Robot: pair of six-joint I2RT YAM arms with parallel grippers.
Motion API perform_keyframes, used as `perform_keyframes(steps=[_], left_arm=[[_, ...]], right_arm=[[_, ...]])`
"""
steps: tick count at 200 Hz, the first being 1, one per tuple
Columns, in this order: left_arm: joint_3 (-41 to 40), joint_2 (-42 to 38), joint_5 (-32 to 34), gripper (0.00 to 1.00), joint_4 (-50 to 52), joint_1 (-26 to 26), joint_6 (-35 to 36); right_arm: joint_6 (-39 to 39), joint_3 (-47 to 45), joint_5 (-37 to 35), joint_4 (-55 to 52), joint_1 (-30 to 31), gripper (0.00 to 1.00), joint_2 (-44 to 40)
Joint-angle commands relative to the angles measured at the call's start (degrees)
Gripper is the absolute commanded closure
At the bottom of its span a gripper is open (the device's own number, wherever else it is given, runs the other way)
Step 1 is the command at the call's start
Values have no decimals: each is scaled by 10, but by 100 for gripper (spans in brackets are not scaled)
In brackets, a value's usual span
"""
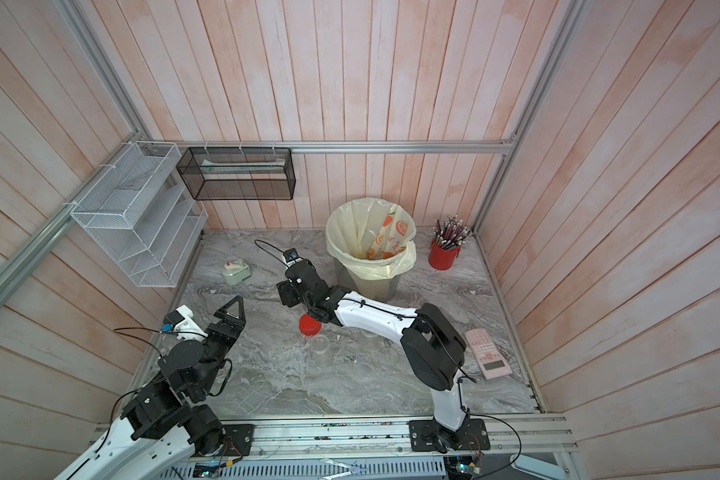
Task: Empty expired oatmeal from jars
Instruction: Place the jar at the center of the board.
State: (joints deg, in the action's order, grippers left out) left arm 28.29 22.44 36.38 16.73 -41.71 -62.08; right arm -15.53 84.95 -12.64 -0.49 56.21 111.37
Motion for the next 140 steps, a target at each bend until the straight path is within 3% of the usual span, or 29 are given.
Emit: perform_keyframes(steps=[1,140], left_arm=[[-19,-16,14,0,29,3,10],[-22,-17,35,0,33,3,64]], right_arm=[[42,18,-20,-16,7,58,23],[73,32,-39,40,6,53,110]])
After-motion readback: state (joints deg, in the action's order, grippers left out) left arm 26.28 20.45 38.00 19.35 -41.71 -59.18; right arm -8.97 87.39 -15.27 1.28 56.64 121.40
